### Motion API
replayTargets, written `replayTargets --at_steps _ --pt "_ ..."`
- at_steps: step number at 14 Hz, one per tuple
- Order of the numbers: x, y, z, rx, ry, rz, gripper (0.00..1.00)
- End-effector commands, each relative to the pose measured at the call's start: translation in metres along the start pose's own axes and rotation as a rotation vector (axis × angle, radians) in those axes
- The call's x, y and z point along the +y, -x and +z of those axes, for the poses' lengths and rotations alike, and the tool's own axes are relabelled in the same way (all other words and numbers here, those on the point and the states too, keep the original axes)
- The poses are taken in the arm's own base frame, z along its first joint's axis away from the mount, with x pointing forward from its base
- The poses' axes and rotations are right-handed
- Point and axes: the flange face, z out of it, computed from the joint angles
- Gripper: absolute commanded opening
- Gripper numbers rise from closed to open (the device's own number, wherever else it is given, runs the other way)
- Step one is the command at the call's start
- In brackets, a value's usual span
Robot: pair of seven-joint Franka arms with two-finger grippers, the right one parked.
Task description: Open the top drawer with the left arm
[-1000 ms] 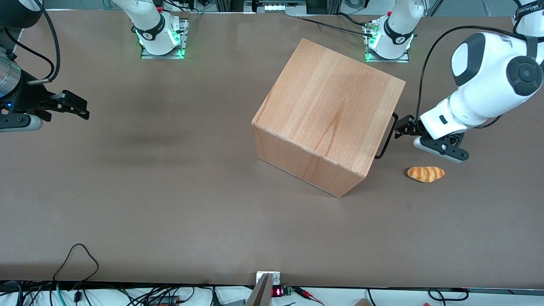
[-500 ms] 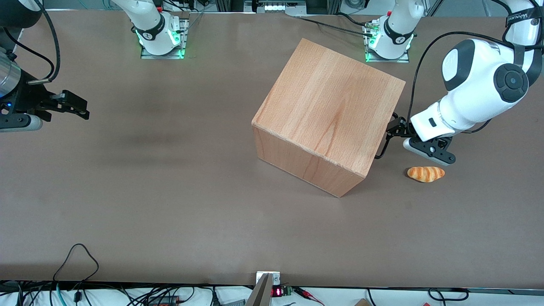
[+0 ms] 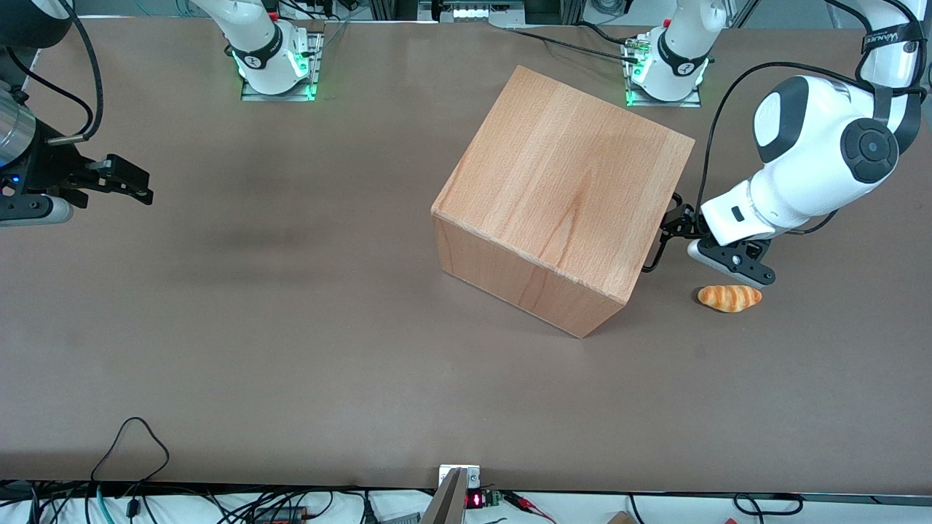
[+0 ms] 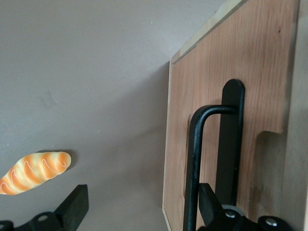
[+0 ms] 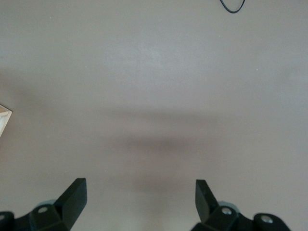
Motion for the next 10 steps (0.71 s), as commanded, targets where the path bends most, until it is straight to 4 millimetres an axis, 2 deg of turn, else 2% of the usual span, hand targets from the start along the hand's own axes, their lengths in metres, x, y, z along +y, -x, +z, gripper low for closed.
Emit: replayTargets --at_steps 1,7,9,10 --pt "-0.001 -0.001 0.021 -0.001 0.027 0.011 1.0" --pt "-0.008 -0.006 0.028 0.022 0.02 0.001 1.0" --pt "-0.018 -0.004 0.032 0.019 0.02 -0.016 1.0" --pt "-0.031 -0.003 0.034 0.026 0.013 -0.036 1.0"
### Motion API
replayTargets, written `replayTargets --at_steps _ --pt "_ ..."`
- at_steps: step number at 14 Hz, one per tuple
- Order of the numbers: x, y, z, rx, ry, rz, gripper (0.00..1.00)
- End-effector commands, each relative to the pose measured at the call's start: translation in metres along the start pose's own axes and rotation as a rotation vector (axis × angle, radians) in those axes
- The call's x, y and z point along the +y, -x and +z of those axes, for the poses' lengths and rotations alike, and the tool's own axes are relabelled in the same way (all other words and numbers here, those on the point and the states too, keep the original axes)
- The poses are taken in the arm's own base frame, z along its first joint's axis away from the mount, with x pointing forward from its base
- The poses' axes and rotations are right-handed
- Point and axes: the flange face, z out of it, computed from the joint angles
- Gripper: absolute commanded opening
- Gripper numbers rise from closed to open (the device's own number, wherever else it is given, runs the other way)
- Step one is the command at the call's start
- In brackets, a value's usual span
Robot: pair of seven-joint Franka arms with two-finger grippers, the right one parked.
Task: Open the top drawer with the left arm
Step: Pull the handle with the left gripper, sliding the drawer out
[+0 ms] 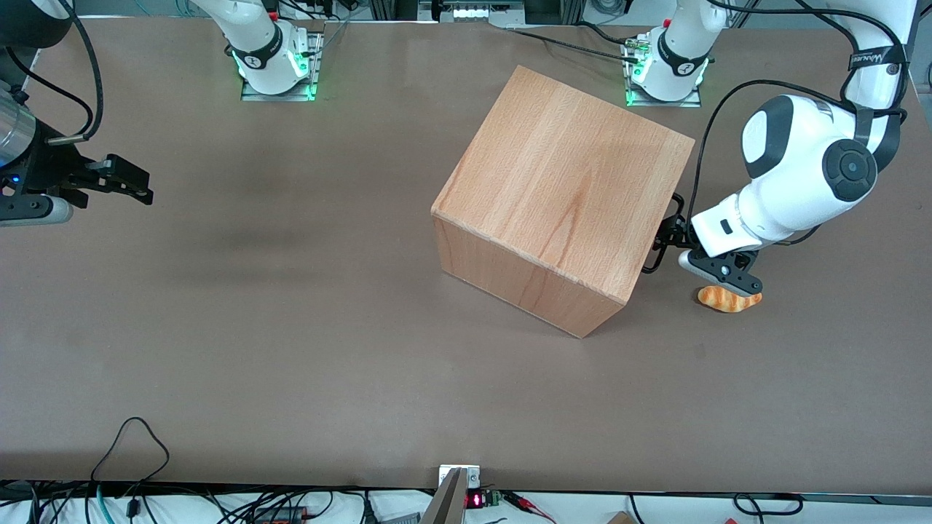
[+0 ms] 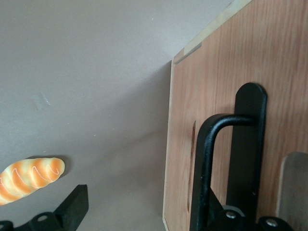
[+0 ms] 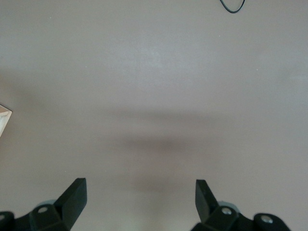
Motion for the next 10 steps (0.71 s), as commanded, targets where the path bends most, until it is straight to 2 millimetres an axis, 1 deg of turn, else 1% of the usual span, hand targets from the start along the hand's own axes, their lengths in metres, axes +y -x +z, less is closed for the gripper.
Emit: replayTargets --at_steps 1,2,5,6,7,8,10 --pt "-0.041 0.004 0.009 0.04 -0.006 -0.049 1.0" --pt "-0.053 0.004 0.014 0.033 -0.008 -0.069 1.0" --pt "-0.118 0.016 0.019 0.09 -0.068 -0.169 1.0" --pt "-0.142 0.025 0.023 0.089 -0.069 -0.212 1.0" --pt "-0.163 0.034 0.021 0.095 -0.077 -0.249 1.0" --pt "-0.183 0.042 0.015 0.116 -0.101 -0.281 1.0" --pt "-0.207 0.048 0.008 0.139 -0.132 -0.302 1.0"
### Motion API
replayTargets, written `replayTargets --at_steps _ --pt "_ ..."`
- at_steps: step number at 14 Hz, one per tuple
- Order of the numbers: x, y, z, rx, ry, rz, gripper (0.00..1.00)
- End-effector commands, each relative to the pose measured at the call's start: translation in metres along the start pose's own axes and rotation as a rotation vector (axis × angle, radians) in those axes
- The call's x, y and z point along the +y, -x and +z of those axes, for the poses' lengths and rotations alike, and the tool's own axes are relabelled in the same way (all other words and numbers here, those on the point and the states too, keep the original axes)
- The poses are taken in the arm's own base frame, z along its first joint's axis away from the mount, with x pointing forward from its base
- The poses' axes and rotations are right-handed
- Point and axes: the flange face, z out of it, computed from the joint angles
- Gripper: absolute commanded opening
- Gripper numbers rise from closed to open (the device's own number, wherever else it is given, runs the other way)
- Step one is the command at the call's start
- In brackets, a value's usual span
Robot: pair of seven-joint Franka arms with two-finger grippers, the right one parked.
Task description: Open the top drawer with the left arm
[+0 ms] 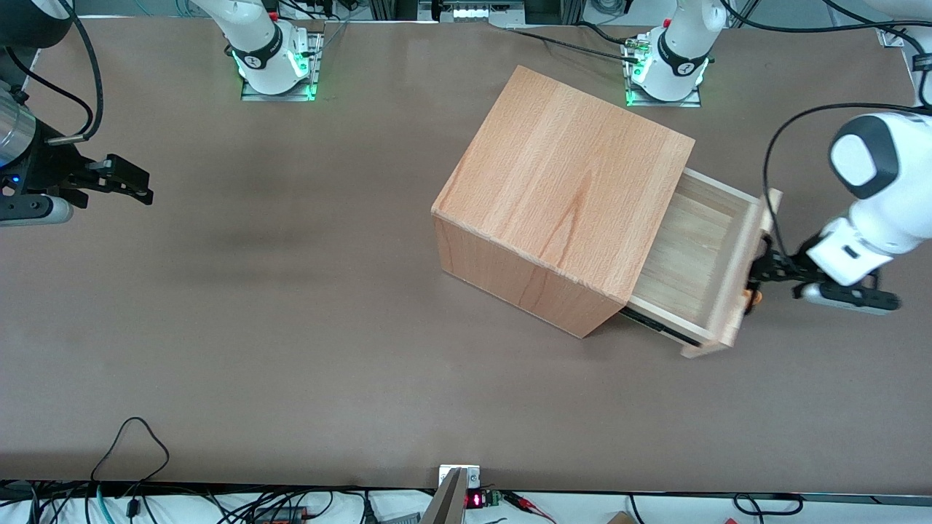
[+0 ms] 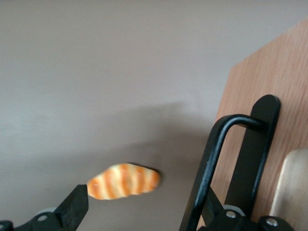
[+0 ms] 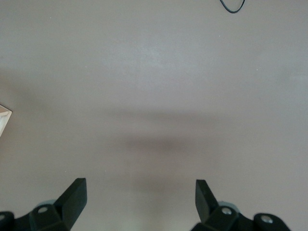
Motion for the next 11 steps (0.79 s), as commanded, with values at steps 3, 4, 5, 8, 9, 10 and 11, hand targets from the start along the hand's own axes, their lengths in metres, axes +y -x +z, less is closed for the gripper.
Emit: replayTargets --at_steps 3,4,5,8,9,10,11 --pt "-0.055 0.0 0.02 -0.008 -0.06 0.036 1.0" --pt "-0.055 -0.006 0.008 0.009 -0.063 0.035 1.0" --pt "-0.053 -0.011 -0.003 0.013 -0.06 0.037 1.0" --pt "-0.045 -0.022 -0.049 0.002 -0.043 0.054 1.0" --pt "-0.044 -0.022 -0.057 0.003 -0.041 0.055 1.0" --pt "-0.043 -0.022 -0.068 0.017 -0.045 0.058 1.0" --pt "-0.041 -0.021 -0.076 0.021 -0.044 0.059 1.0"
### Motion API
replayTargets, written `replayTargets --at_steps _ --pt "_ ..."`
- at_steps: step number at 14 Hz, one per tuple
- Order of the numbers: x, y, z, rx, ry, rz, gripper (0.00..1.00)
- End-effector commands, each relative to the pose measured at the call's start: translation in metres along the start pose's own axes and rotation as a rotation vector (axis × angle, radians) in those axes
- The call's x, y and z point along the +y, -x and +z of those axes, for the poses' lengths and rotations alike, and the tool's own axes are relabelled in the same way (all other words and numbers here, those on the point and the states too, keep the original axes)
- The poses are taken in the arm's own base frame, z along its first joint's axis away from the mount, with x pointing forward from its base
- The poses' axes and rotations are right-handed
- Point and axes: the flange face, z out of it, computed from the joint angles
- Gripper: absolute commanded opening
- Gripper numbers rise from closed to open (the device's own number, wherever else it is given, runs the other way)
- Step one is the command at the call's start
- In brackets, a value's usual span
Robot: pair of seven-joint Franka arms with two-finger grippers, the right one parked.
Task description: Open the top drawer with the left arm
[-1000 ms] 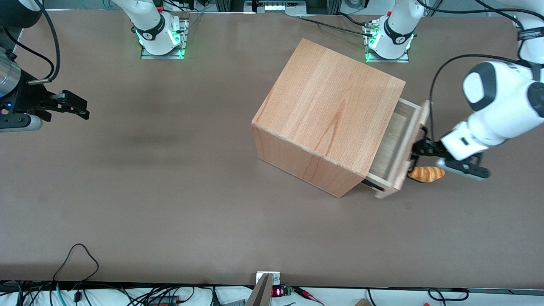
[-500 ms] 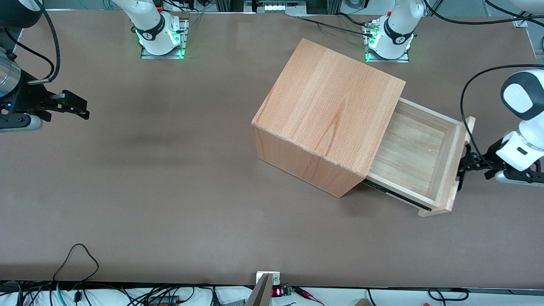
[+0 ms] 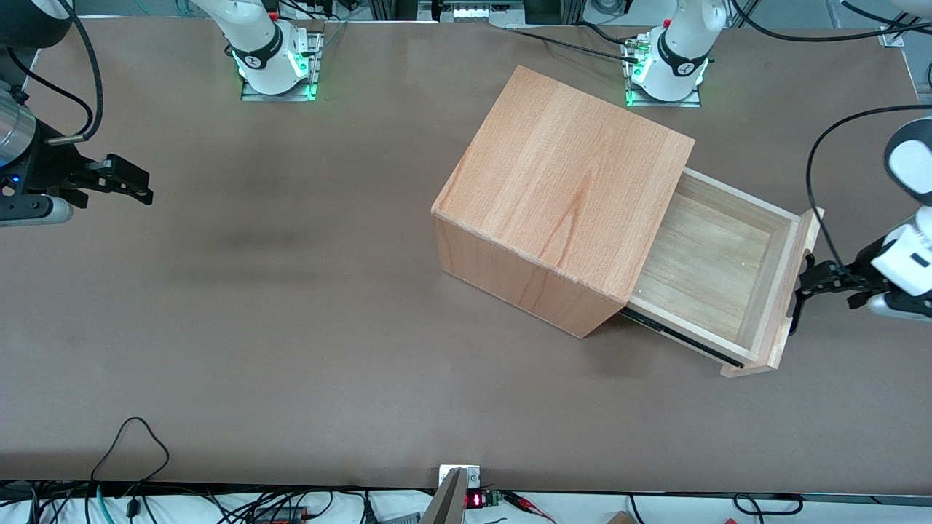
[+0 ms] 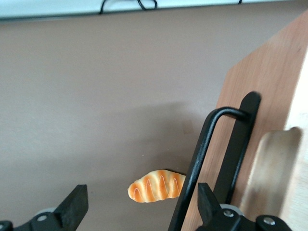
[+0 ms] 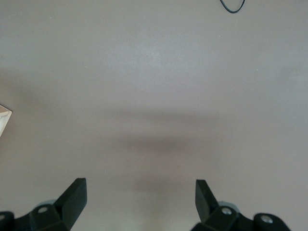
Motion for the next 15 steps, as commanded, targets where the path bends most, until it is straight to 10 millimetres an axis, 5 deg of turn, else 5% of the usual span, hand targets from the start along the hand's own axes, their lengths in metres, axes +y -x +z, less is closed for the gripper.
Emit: replayTargets --at_steps 1,10,15 --pt "0.001 0.003 -0.035 -0.005 -0.006 0.033 1.0" --pt "0.034 0.046 -0.155 -0.107 -0.049 -0.107 1.0" --pt "0.059 0.072 -0.195 -0.186 -0.059 -0.245 1.0"
